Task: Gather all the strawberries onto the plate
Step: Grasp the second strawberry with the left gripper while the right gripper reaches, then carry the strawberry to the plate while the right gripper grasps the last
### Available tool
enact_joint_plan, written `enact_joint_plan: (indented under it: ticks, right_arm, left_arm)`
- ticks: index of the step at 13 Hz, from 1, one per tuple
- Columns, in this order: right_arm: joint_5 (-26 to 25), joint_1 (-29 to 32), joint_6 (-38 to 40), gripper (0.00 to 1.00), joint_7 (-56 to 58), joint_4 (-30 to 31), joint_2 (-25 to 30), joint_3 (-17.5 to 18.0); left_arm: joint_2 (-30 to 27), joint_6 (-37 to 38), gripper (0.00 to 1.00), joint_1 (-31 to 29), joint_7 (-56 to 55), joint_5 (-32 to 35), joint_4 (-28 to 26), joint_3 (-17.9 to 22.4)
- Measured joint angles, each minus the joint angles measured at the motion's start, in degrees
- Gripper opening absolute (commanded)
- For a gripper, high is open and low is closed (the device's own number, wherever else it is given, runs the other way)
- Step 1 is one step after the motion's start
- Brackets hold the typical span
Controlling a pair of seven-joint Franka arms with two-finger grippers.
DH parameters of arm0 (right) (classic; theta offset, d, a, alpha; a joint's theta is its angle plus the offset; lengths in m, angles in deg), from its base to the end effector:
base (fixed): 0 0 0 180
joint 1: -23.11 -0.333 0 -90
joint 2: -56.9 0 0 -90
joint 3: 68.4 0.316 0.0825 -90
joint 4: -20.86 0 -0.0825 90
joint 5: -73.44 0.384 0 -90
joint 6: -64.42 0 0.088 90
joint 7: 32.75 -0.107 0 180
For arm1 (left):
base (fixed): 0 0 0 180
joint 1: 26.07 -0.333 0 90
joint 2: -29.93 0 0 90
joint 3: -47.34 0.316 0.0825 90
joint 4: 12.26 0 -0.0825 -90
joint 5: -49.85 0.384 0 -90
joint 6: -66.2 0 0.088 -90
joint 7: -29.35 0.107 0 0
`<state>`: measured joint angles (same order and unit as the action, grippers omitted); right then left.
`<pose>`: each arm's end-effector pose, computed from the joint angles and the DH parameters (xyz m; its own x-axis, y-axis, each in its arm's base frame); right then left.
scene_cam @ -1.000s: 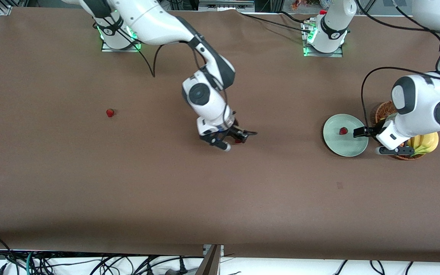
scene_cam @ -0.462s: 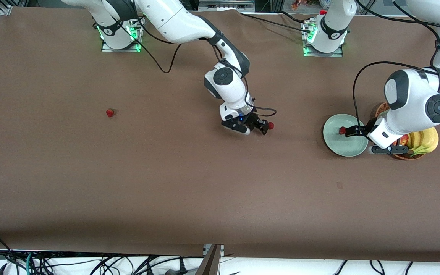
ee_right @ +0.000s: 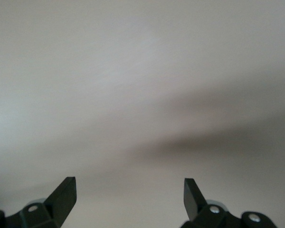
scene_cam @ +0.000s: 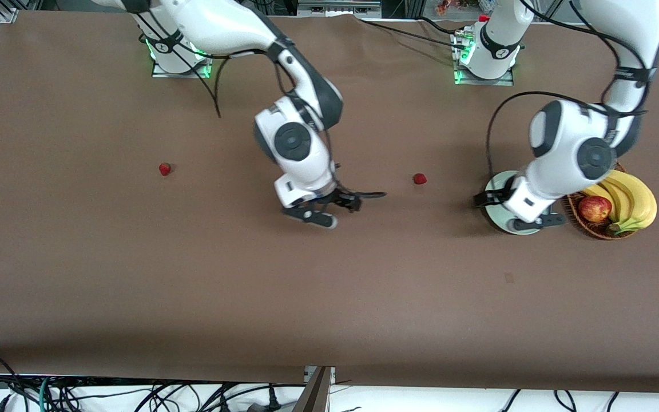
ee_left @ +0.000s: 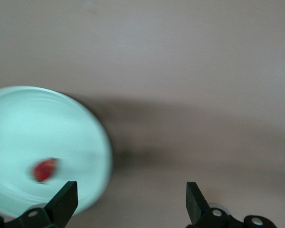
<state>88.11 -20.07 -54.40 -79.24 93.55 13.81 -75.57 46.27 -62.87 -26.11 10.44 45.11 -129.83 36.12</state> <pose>0.5861 0.4715 0.3159 0.9643 -0.2556 -0.0688 -0.2630 -0.9548 -0.1384 0.5699 -0.1125 0.2954 0.9753 0.1880 -0.1160 0.1980 -0.9769 0.0811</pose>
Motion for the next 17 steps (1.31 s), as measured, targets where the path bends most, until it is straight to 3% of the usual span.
enact_joint_plan:
  ticks: [2,5,7,10,12,14,15,16,17]
  right_arm:
    - [0.0,1.1,5.9,1.0,14.0,4.6,4.2,-5.6]
    - [-0.1,1.2,4.8,1.0,31.0,20.6,12.2,-14.8]
    - [-0.1,1.4,0.0,1.0,43.9,33.7,17.5,-22.3]
    - [0.0,1.8,-12.6,0.99,57.6,53.3,22.4,-30.7]
    - [0.1,1.8,-17.8,0.99,60.6,61.7,24.0,-32.8]
    - [2.0,1.5,-18.7,0.98,60.6,63.8,24.6,-32.8]
    - [3.3,1.2,-18.8,0.96,60.6,63.8,24.6,-32.6]
    - [4.3,1.0,-18.9,0.89,60.6,63.8,24.5,-32.5]
    - [4.8,1.0,-19.0,0.84,60.6,63.9,24.3,-32.4]
  left_arm:
    - [0.8,-4.0,1.0,0.8,-7.4,0.4,-2.0,-4.3]
    - [2.4,-7.7,1.0,1.1,-20.1,6.4,-5.6,-9.3]
    - [3.1,-13.1,1.0,1.3,-24.5,8.3,-10.3,-10.8]
    - [4.2,-18.5,1.0,1.5,-26.2,8.4,-14.4,-10.9]
    - [5.7,-19.0,1.0,2.0,-28.0,9.5,-14.7,-10.9]
    - [7.0,-19.3,0.97,2.8,-31.0,11.8,-14.7,-11.0]
    - [7.3,-19.4,0.69,3.0,-32.0,12.3,-14.7,-11.0]
    - [7.4,-19.4,0.48,3.1,-32.5,12.6,-14.7,-11.0]
    - [7.4,-19.4,0.34,3.1,-32.6,12.6,-14.7,-11.0]
